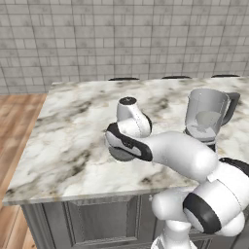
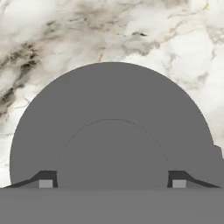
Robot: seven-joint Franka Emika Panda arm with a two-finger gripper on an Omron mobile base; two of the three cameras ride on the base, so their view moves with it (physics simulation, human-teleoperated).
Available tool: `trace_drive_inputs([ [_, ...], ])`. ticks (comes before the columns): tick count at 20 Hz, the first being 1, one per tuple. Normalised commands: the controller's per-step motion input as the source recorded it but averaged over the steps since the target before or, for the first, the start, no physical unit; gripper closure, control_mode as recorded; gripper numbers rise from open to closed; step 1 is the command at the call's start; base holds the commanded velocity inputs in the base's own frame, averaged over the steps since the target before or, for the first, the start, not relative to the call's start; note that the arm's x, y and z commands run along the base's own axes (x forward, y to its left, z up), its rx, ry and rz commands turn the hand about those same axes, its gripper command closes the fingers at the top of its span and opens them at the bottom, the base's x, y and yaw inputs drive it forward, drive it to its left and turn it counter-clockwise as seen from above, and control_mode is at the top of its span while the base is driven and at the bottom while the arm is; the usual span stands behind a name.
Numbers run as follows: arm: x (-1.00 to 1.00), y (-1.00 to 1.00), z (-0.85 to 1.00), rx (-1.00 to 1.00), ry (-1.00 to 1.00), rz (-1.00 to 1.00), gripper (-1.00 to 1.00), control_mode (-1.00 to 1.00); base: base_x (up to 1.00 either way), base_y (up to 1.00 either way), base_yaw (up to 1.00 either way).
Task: Grab the lime and lemon wedge from the fridge, place them in the blender, close the lid, and turn on the blender to create a marinade.
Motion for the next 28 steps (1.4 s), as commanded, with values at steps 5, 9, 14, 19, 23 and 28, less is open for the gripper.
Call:
trace_drive_inputs([
  [5, 0.00, -0.42, 1.00, 0.00, -0.23, 0.00, 1.00, -1.00, 0.00, 0.00, 0.00],
  [9, 0.16, -0.36, 1.00, 0.00, -0.15, 0.00, 1.00, -1.00, 0.00, 0.00, 0.00],
  [14, 0.25, -0.28, 1.00, 0.00, -0.08, -0.01, 1.00, -1.00, 0.00, 0.00, 0.00],
  [19, 0.29, -0.28, 1.00, 0.00, -0.02, 0.00, 1.00, -1.00, 0.00, 0.00, 0.00],
  [23, 0.24, -0.36, 1.00, 0.00, 0.00, 0.00, 1.00, -1.00, 0.00, 0.00, 0.00],
  [28, 0.00, -0.60, 0.94, -0.09, 0.09, 0.00, 1.00, -1.00, 0.00, 0.00, 0.00],
])
